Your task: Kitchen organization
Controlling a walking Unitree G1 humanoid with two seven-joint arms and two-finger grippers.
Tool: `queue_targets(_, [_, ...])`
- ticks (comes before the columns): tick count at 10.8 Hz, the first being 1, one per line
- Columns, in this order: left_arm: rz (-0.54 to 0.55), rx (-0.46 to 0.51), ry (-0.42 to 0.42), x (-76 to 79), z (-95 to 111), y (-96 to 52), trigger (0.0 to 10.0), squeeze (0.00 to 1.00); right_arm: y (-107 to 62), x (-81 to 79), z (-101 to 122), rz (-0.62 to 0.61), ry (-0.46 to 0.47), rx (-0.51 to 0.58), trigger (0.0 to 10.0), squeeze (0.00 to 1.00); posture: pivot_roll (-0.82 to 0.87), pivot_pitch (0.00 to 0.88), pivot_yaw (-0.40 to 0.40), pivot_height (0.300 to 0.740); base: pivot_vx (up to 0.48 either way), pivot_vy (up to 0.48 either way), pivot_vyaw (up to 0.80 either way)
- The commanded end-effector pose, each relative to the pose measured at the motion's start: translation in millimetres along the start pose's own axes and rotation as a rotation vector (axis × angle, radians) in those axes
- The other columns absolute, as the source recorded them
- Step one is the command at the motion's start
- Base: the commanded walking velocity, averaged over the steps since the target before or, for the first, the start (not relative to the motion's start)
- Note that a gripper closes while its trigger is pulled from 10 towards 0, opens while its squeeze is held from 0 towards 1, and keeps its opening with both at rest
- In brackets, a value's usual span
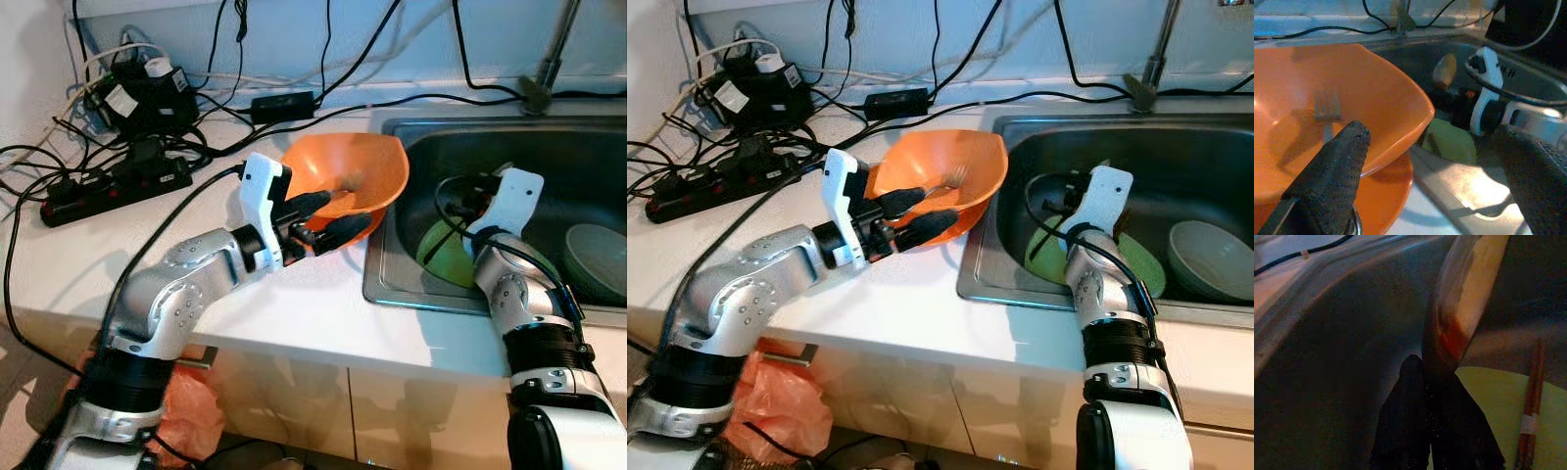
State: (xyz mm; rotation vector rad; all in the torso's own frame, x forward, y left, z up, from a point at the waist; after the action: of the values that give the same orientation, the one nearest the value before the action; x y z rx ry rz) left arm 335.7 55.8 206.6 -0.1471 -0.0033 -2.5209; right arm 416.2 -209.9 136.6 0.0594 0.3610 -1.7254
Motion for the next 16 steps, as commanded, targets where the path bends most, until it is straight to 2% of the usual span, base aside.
queue_targets(1, [-0.012,-0.005,0.046,1.9,4.4,-1.0,10.0,1.00,-0.2,-2.7,-21.9,0.009,-0.017,-0.085,10.0,0.00,0.11,0.033,0.166,0.740,0.000,0.000,0.00])
queue_targets(2, [-0.013,-0.022,0.082,1.3,4.1,-2.2,10.0,0.89,-0.3,-3.1,-25.7,0.013,-0.014,-0.102,10.0,0.00,0.11,0.034,0.167,0.740,0.000,0.000,0.00])
queue_targets(3, [-0.015,-0.030,0.100,1.1,4.0,-2.5,10.0,0.80,-0.6,-3.0,-29.1,0.015,-0.009,-0.118,10.0,0.73,0.11,0.034,0.166,0.740,0.000,0.000,0.00])
queue_targets(4, [-0.018,-0.040,0.123,1.0,4.0,-2.7,10.0,0.77,-1.0,-0.8,-32.4,0.007,0.006,-0.132,10.0,1.00,0.11,0.034,0.167,0.740,0.000,0.000,0.00])
queue_targets(5, [-0.017,-0.041,0.130,0.6,4.0,-2.7,10.0,0.51,-0.8,1.6,-32.8,-0.005,0.013,-0.135,10.0,1.00,0.11,0.033,0.168,0.740,0.000,0.000,0.00])
queue_targets(6, [-0.017,-0.040,0.139,0.6,4.5,-2.7,10.0,0.16,-0.6,6.3,-32.4,-0.032,0.012,-0.135,10.0,1.00,0.11,0.033,0.167,0.740,0.000,0.000,0.00])
queue_targets(7, [-0.017,-0.039,0.148,0.4,5.4,-2.7,10.0,0.00,-0.4,10.0,-31.9,-0.052,0.010,-0.133,10.0,1.00,0.11,0.033,0.167,0.740,0.000,0.000,0.00])
queue_targets(11, [0.027,-0.023,0.206,-6.3,11.2,-4.9,10.0,0.00,-0.1,26.3,-2.8,-0.163,-0.036,-0.012,10.0,1.00,0.11,0.030,0.167,0.740,0.000,0.000,0.00])
queue_targets(12, [0.045,-0.014,0.221,-9.3,13.6,-5.6,10.0,0.00,-0.1,24.8,0.4,-0.158,-0.041,0.000,10.0,1.00,0.12,0.030,0.167,0.740,0.000,0.000,0.00])
queue_targets(14, [0.157,0.071,0.274,-26.4,28.9,-13.2,10.0,0.00,-1.6,16.0,10.9,-0.135,-0.045,0.039,10.0,1.00,0.11,0.027,0.168,0.740,0.000,0.000,0.00])
queue_targets(15, [0.257,0.131,0.338,-40.7,36.4,-23.5,10.0,0.00,-3.0,7.5,19.6,-0.103,-0.035,0.072,10.0,1.00,0.12,0.027,0.167,0.740,0.000,0.000,0.00])
queue_targets(16, [0.292,0.149,0.343,-45.3,37.4,-26.9,10.0,0.00,-3.4,4.1,22.1,-0.089,-0.031,0.080,10.0,1.00,0.11,0.027,0.161,0.740,0.000,0.000,0.00])
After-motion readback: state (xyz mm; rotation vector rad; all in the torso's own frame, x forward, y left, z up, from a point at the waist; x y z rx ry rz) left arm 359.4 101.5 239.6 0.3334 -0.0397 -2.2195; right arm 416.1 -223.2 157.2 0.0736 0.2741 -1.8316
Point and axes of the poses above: a point about 5 cm out from each wrist's last joint towards the gripper, its own y axis pointing out of the wrist towards the gripper, its own z axis along the axis of the wrist's last joint, x = y × z, the point moved 5 cm from there along y, pointing out of the wrist towards the gripper, and after that the axes turned 5 degrees about y, right-handed, at the moved point
